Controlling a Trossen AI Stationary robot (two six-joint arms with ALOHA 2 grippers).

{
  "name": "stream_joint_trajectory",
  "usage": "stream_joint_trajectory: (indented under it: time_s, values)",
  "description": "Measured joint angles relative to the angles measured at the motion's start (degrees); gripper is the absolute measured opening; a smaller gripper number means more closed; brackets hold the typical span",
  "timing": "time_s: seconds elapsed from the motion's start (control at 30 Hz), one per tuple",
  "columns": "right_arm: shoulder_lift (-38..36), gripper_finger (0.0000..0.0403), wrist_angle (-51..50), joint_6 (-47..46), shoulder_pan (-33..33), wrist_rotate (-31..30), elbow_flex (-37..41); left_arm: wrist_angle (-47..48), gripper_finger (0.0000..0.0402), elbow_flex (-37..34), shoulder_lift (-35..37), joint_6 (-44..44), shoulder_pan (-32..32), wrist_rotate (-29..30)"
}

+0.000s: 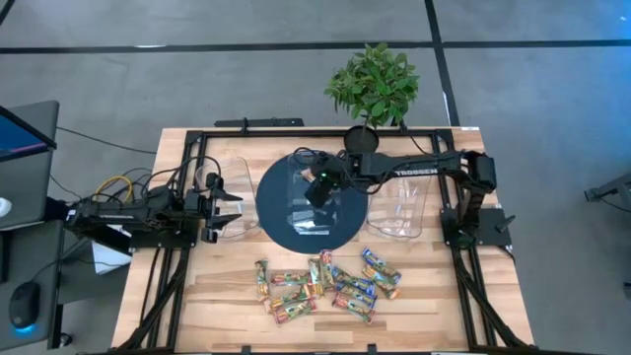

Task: Pick and place Granola Bars by type
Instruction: Put the red granola bar into the left transparent bin

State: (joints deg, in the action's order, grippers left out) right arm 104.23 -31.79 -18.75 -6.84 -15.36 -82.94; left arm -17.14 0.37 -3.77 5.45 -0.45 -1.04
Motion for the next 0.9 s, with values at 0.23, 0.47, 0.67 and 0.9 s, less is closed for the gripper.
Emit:
stream_joint_trajectory:
  time_s: [0.23,0.47,0.67,0.9]
  values:
    - [-7.73,0.0213,-5.52,2.17,10.08,-7.43,-0.14,1.06,0.0199,0.02,0.0,-0.14,0.0,-0.04]
    - [-14.22,0.0198,-19.69,-12.7,26.94,-19.34,-0.17,1.18,0.0199,0.02,0.0,-3.52,0.0,-0.06]
    - [-13.19,0.0185,-31.04,-33.2,42.79,-27.04,0.24,1.11,0.0199,0.02,0.0,-4.74,0.0,-0.07]
    - [-4.34,0.0173,-31.25,-47.5,53.99,-27.51,2.61,0.72,0.0199,0.02,0.0,-4.72,0.0,-0.04]
